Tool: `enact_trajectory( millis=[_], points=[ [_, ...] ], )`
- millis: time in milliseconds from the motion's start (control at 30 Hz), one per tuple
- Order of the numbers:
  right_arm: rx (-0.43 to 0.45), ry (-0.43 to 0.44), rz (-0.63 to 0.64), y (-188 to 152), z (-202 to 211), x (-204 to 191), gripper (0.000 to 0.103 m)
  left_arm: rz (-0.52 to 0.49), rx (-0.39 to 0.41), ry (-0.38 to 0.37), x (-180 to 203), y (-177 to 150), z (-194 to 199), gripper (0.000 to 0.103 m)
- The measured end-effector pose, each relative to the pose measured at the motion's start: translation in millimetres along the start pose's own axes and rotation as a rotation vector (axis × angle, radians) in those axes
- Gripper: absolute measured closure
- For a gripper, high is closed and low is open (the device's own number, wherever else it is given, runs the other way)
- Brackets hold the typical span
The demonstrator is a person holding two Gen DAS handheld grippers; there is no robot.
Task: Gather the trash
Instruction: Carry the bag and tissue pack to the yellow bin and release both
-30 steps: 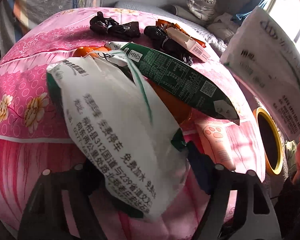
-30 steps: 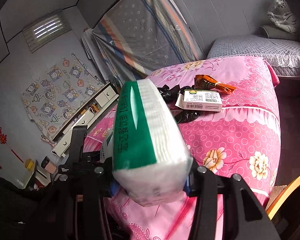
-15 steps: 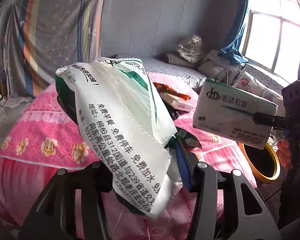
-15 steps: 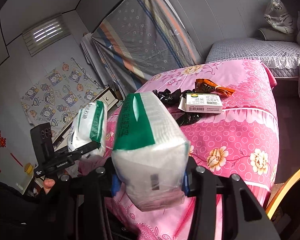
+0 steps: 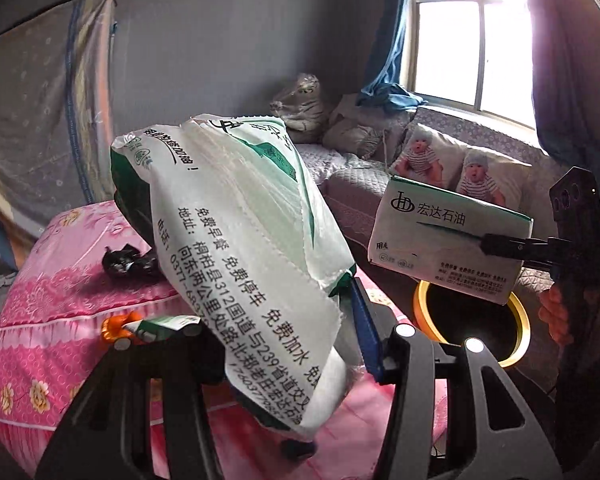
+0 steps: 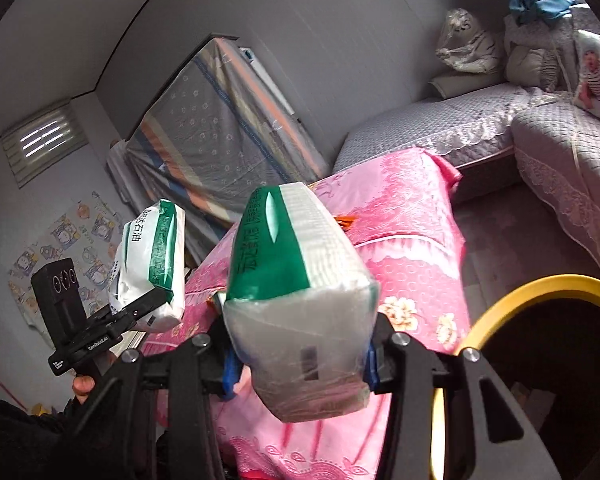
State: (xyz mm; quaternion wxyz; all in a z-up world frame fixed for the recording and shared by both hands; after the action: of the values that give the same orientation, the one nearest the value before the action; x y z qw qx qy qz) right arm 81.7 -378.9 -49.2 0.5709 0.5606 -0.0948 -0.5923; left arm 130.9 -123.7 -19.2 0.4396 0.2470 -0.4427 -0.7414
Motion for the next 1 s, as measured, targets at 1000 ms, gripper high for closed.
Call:
enact_trajectory(
  millis=[1000],
  points=[
    [0.169, -0.577, -0.347, -81, 120, 176, 0.060, -0.262, -0.237, -0.370, 251, -16, -165, 0.055]
  ],
)
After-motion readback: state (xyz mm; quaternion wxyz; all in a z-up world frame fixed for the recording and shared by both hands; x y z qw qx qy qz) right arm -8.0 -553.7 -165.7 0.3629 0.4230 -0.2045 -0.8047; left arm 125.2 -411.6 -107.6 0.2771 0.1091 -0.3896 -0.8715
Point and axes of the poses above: each gripper's, at about its wrist camera, not at the fingertips, and z roughly against the way its jaws point, x to its right, y to its top, the point moved 4 cm from there along -z, roughly the way its jaws point, and after that the axes turned 5 degrees about y, right-handed, at the moved point
